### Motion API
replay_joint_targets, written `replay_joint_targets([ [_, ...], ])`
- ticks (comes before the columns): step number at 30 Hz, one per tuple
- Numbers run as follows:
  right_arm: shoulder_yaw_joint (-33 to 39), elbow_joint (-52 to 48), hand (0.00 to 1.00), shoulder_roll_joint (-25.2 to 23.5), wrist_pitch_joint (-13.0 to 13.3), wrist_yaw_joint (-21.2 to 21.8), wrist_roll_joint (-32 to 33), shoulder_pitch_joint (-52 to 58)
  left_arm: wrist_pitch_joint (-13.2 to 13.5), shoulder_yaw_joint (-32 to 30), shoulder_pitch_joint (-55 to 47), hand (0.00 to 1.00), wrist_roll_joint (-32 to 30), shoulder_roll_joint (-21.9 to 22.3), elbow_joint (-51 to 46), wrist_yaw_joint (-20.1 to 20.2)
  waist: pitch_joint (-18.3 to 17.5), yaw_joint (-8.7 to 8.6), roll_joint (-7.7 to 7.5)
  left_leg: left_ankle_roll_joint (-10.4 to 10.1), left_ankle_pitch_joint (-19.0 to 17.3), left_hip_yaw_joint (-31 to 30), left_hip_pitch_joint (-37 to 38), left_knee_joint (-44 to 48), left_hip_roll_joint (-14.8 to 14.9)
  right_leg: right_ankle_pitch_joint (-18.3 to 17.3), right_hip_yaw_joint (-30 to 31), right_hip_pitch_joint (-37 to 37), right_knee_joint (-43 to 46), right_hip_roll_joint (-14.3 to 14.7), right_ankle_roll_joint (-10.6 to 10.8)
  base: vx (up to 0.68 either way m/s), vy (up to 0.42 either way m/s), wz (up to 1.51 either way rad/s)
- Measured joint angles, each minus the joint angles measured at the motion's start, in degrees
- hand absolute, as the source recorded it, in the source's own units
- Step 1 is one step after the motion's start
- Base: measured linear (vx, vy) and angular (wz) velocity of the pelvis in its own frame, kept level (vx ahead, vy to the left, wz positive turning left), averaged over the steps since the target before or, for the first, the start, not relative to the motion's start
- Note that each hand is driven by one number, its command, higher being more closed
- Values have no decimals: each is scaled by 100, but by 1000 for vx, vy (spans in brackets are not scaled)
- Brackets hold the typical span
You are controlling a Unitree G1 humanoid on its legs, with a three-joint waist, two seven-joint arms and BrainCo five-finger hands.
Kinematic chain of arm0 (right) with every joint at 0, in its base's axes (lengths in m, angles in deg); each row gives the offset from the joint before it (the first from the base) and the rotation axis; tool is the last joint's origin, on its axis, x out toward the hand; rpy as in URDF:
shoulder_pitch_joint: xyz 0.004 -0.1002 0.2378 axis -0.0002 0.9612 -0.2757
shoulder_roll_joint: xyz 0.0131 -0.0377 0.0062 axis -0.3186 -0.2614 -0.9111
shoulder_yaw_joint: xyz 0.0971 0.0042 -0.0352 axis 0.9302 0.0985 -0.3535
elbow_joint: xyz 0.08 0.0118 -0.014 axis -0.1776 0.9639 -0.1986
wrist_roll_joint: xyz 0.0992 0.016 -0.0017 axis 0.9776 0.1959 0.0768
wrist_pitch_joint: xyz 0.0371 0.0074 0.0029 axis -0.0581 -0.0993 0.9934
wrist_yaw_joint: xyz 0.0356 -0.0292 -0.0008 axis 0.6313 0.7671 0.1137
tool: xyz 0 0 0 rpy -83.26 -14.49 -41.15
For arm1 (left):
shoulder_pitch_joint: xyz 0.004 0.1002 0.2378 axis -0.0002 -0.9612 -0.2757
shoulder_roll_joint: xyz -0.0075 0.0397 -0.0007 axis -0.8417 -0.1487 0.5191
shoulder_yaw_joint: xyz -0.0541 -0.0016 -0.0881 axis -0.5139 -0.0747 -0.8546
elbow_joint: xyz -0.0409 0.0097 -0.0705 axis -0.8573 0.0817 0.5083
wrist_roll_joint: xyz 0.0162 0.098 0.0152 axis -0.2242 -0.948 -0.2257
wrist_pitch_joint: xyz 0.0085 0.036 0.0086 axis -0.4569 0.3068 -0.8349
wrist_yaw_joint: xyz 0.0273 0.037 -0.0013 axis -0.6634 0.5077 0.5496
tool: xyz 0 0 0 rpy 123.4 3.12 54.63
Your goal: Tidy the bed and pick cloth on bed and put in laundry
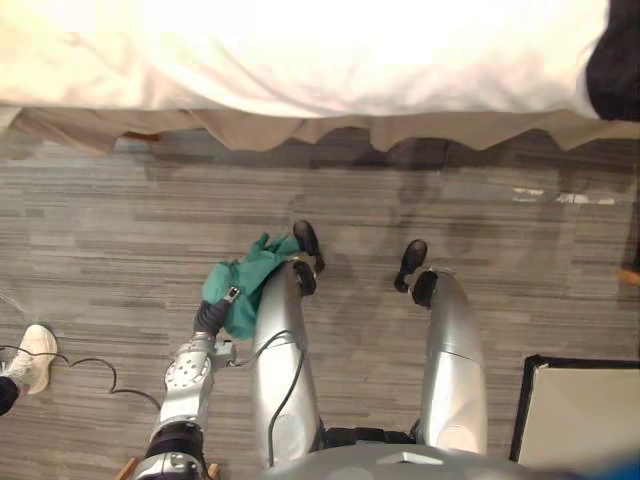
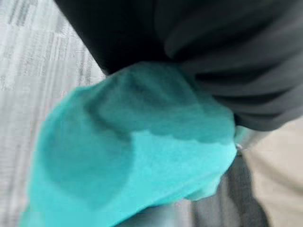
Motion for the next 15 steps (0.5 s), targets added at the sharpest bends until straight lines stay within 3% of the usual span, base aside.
replay_joint_targets([
  [3,-19,-231,100,-603,385,157,182,826,-111,-4,-249,100,14,43,-396,29,-103,-17,-145,-47,30,69,508,-243,-1,4,-29,479,-248,71,-1,95,-141,-12],
  [6,-358,-337,100,-1233,554,405,181,1675,-502,85,-326,100,43,201,-790,9,-245,-29,-314,-72,44,134,1015,-448,4,2,-61,986,-488,125,-3,126,-105,-7],
  [8,-751,-356,100,-1867,565,595,192,2406,-1015,281,-225,100,24,353,-978,-132,-366,-34,-394,-87,37,159,1483,-548,82,1,-151,1571,-733,223,-2,128,-82,-1],
  [11,-911,-373,100,-2576,674,707,360,3057,-1512,445,-153,100,-39,365,-951,-337,-651,-47,-556,-172,-12,188,1944,-710,125,0,-190,2081,-1007,340,-2,64,-35,-5],
  [15,-913,-21,100,-3062,1056,661,482,3631,-1773,500,-112,100,-49,374,-382,-579,-1139,-163,-711,-288,97,266,2695,-1422,-15,179,-153,2812,-1729,477,73,61,-9,-7],
])
